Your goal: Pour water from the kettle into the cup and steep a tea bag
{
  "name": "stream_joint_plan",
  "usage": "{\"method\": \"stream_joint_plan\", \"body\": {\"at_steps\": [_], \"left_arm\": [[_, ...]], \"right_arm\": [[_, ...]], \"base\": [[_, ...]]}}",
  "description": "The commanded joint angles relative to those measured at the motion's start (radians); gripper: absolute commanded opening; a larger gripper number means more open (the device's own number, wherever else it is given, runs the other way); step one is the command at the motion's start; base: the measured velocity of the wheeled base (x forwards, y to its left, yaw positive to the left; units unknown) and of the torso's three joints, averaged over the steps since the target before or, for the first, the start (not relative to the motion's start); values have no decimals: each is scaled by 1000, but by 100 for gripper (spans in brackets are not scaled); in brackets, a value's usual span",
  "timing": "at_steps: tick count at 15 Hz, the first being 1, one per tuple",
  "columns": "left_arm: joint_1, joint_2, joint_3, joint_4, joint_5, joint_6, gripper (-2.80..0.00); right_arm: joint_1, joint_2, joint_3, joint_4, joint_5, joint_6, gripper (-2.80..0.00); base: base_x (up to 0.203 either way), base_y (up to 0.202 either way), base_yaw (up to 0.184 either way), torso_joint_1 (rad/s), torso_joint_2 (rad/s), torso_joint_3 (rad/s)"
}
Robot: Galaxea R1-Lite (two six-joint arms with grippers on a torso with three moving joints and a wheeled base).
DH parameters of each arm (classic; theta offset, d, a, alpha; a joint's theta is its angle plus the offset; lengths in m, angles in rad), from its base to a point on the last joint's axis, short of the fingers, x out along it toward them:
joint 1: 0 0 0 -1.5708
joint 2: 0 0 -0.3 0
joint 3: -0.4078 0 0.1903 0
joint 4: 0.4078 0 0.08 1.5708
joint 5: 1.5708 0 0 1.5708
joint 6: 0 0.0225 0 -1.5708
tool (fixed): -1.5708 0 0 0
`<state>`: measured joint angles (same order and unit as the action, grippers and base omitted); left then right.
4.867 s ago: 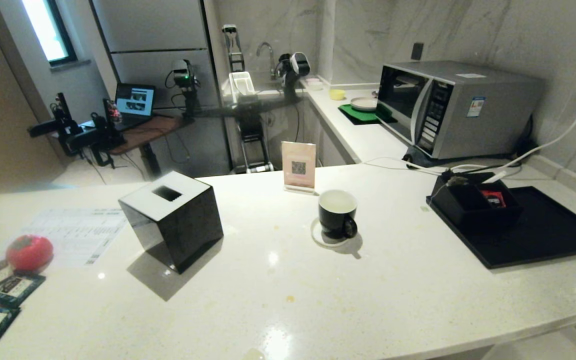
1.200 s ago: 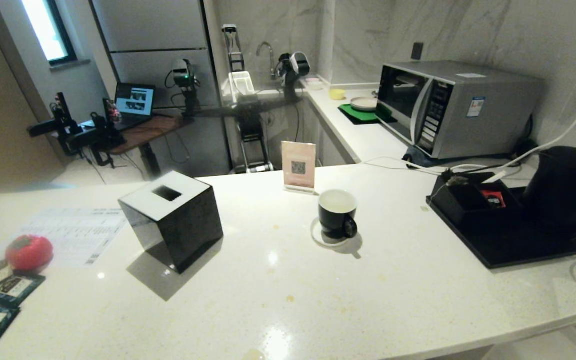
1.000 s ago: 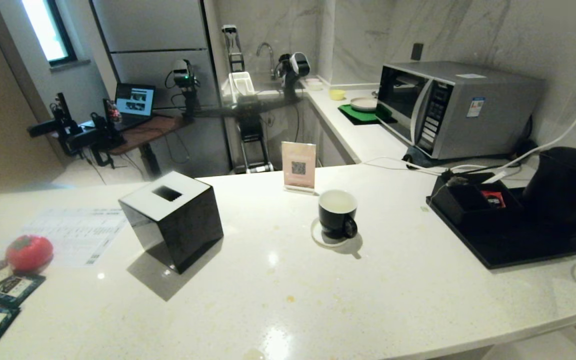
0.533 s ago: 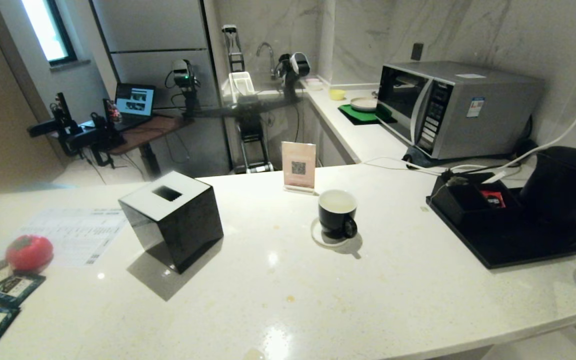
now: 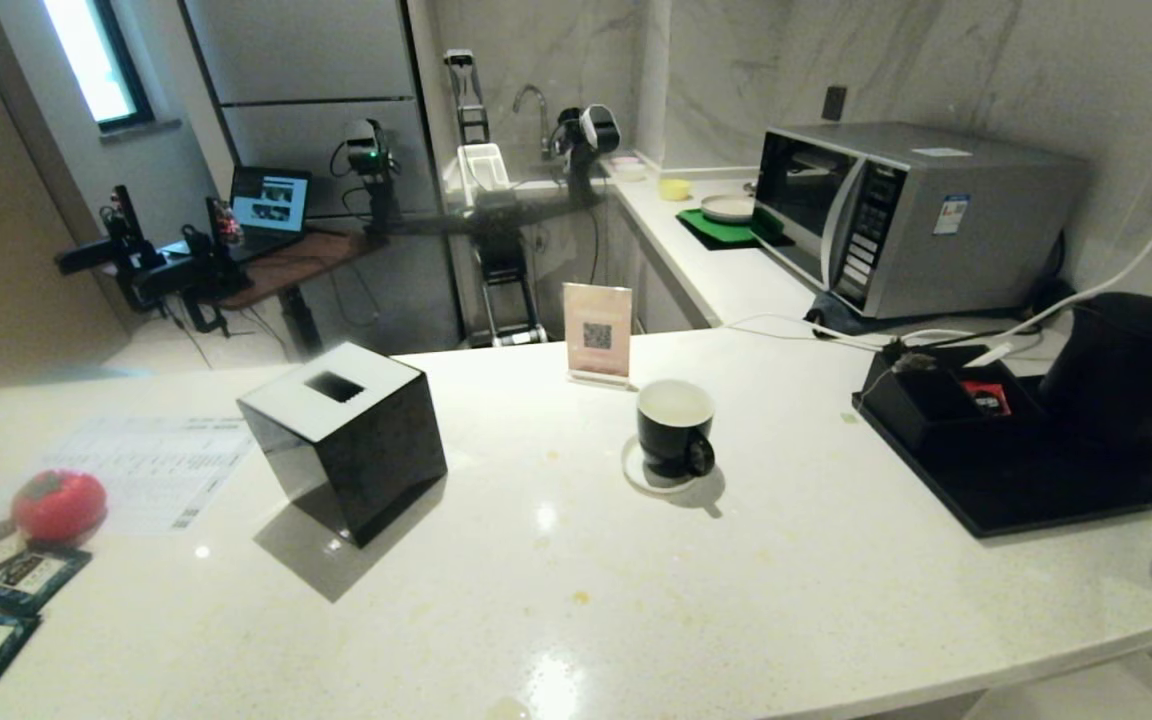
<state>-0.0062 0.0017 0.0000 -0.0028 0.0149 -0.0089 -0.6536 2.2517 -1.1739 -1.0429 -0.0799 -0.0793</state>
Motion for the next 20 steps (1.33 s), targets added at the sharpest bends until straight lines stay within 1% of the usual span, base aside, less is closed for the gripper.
{"method": "stream_joint_plan", "body": {"at_steps": [1, 6, 10, 11, 13, 16, 18, 20], "left_arm": [[0, 1, 0, 0, 0, 0, -280], [0, 1, 0, 0, 0, 0, -280], [0, 1, 0, 0, 0, 0, -280], [0, 1, 0, 0, 0, 0, -280], [0, 1, 0, 0, 0, 0, -280], [0, 1, 0, 0, 0, 0, -280], [0, 1, 0, 0, 0, 0, -280], [0, 1, 0, 0, 0, 0, -280]], "right_arm": [[-1, -45, 71, -18, 0, 0, 0], [-1, -175, 247, -34, 0, 0, 0], [0, -322, 414, -37, 2, -6, 0], [0, -370, 475, -37, 4, -7, -280], [2, -466, 603, -37, 19, -8, -280], [18, -612, 789, -36, 75, -17, -280], [48, -701, 847, -27, 92, -45, -280], [94, -772, 882, -24, 95, -54, -280]], "base": [[0, 0, 0, 0, 0, 0], [0, 0, 0, 0, 0, 0], [0, 0, 0, 0, 0, 0], [0, 0, 0, 0, 0, 0], [0, 0, 0, 0, 0, 0], [0, 0, 0, 0, 0, 0], [0, 0, 0, 0, 0, 0], [0, 0, 0, 0, 0, 0]]}}
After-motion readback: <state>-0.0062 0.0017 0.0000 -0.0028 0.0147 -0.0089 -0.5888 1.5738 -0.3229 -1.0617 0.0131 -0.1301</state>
